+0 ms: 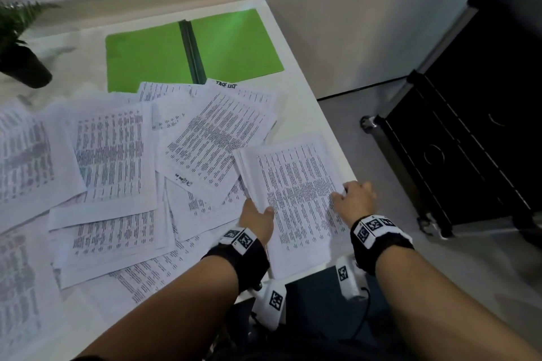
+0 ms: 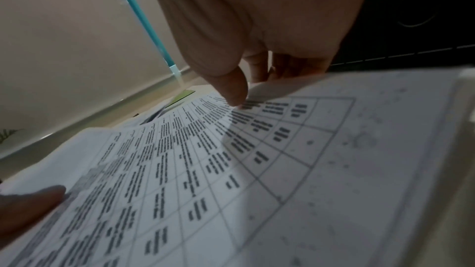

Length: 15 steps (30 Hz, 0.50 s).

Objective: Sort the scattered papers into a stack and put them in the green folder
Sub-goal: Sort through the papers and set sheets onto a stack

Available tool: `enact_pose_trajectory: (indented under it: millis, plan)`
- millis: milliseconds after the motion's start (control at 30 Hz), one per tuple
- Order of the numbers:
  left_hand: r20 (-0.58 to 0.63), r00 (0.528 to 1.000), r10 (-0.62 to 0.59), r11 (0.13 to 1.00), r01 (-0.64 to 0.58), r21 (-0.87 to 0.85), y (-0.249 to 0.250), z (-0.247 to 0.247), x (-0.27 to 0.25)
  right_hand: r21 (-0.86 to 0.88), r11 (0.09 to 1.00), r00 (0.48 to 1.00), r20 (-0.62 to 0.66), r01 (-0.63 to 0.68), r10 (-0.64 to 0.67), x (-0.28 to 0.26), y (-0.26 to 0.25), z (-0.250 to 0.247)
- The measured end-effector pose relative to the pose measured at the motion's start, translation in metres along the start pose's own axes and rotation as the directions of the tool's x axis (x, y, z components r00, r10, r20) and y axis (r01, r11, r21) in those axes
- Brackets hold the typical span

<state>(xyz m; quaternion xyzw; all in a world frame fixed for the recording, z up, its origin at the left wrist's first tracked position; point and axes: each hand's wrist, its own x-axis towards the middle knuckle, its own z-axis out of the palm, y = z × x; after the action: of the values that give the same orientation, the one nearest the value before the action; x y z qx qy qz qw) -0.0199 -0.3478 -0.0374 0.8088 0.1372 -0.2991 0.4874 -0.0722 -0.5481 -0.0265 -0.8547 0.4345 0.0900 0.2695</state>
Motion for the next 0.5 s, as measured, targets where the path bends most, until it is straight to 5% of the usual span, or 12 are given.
enact_pose_trajectory:
  millis: [500]
  plan:
    - [0.01,0.998,-0.061,0.997,0.062,-0.056,0.006,0.015,-0.002,0.134,0.991,0.998,-0.069,0.015,-0.005,0.008,-0.001,-0.003]
